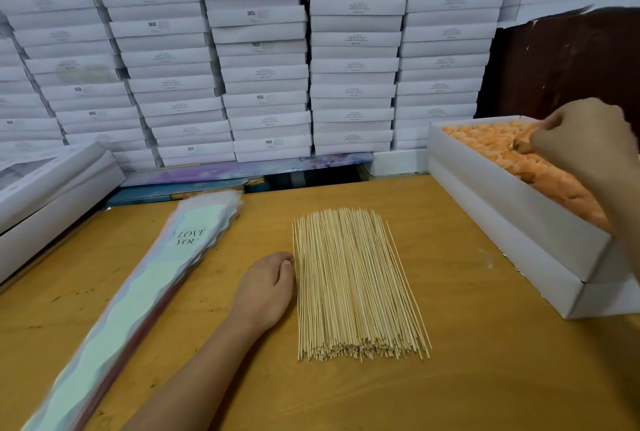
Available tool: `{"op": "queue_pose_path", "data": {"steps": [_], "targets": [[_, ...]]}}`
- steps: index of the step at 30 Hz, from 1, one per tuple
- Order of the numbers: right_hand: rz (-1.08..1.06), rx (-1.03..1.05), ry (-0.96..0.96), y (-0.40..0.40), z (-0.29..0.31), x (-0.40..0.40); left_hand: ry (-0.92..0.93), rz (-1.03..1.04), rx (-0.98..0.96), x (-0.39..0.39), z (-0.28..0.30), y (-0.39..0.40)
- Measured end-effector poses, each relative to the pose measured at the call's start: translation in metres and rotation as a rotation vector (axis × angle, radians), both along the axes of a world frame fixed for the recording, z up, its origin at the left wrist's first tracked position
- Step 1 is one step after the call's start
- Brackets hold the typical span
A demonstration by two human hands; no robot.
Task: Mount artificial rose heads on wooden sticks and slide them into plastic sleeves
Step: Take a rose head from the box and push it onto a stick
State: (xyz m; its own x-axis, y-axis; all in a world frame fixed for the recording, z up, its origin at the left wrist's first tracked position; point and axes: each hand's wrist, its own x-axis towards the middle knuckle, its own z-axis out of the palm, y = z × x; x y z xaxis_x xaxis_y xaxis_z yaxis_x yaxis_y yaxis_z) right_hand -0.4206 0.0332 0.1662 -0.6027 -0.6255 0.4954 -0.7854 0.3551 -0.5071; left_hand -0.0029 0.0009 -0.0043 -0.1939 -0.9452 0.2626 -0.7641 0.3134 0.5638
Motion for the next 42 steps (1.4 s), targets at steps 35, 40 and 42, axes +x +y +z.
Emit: {"op": "queue_pose_path", "data": {"steps": [35,40,42], "targets": [[0.959,0.123,-0.471,0.01,-0.12,0.244,0.287,-0.168,-0.151,-0.001,0.021,0.023],[0.807,0.061,-0.463,0.003,-0.117,0.217,0.573,0.008,0.086,0.005,0.024,0.02],[0.693,0.092,-0.434,0.001,-0.117,0.198,0.731,0.064,0.217,0.01,0.027,0.02]]}}
